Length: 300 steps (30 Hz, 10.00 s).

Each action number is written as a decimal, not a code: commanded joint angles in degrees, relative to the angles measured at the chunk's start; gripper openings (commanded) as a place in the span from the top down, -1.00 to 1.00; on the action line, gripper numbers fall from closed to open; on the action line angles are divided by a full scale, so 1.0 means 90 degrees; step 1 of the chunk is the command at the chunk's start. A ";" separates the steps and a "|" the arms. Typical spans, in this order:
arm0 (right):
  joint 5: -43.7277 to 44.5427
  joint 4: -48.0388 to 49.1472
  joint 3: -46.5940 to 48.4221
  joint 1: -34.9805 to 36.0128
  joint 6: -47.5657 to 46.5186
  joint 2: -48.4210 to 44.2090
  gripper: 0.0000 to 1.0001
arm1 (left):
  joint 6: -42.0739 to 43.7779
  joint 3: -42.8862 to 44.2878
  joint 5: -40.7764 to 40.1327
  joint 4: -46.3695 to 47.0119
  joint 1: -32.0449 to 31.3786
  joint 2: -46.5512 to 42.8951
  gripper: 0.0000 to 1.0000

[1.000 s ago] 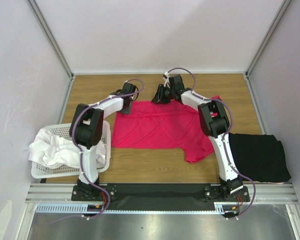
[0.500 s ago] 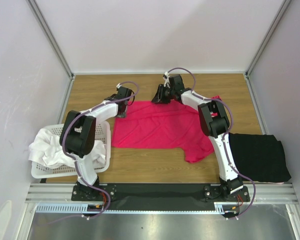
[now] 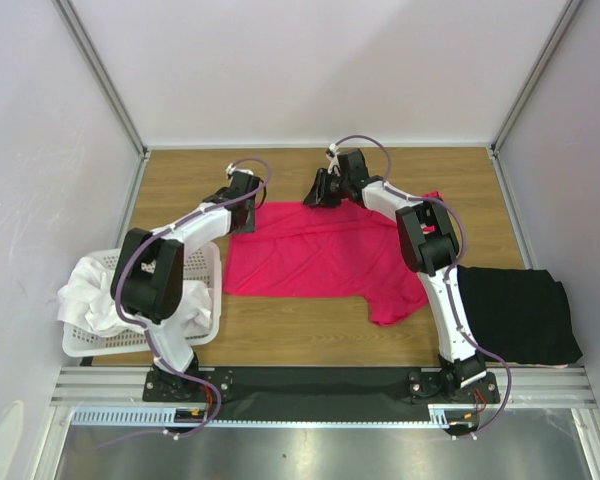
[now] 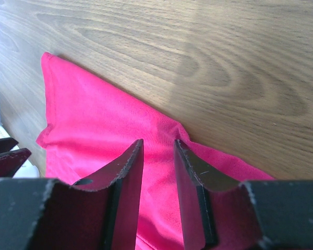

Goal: Fold and stack the t-shirts
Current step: Fold the tshirt

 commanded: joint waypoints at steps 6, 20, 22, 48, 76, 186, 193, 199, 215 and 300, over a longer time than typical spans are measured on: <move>0.0300 -0.0301 -0.0186 -0.0022 -0.0166 -0.0072 0.28 | -0.0804 0.0066 0.0338 0.0383 0.0013 0.0161 0.17; 0.0310 -0.0320 -0.0274 -0.0022 -0.0225 -0.0141 0.28 | -0.0862 0.0135 0.0122 0.0588 0.0433 0.0386 0.21; 0.0300 -0.0311 -0.0274 -0.0031 -0.0225 -0.0150 0.28 | -0.0823 0.0232 0.0220 0.0695 0.0521 0.0483 0.22; 0.0310 -0.0320 -0.0274 -0.0041 -0.0244 -0.0141 0.28 | -0.0911 0.0789 0.0348 0.0940 0.0814 0.1148 0.99; 0.0542 -0.1500 0.0692 -0.0138 -0.0625 -0.1351 -0.55 | -0.0131 0.1345 0.0700 0.1243 0.0299 0.0318 -0.25; 0.4489 -0.3377 -0.0118 -0.0979 -0.0615 -0.1313 0.28 | -0.4075 0.2244 0.3306 0.4465 -0.1275 0.3716 -0.21; 0.4889 -0.3513 -0.0079 -0.0969 -0.0732 -0.1390 0.69 | -0.4095 0.2254 0.3316 0.4475 -0.1275 0.3736 -0.21; 0.5007 -0.3650 -0.0303 -0.0901 -0.0693 -0.1868 1.00 | -0.4143 0.2254 0.3306 0.4494 -0.1266 0.3765 -0.21; 0.4656 -0.4119 -0.3028 -0.0578 0.0224 -0.4056 1.00 | -0.4192 0.2195 0.3443 0.4670 -0.1217 0.3785 -0.21; 0.4782 -0.5125 -0.3525 -0.1467 0.0322 -0.4496 1.00 | -0.4251 0.2147 0.3521 0.4807 -0.1158 0.3805 -0.22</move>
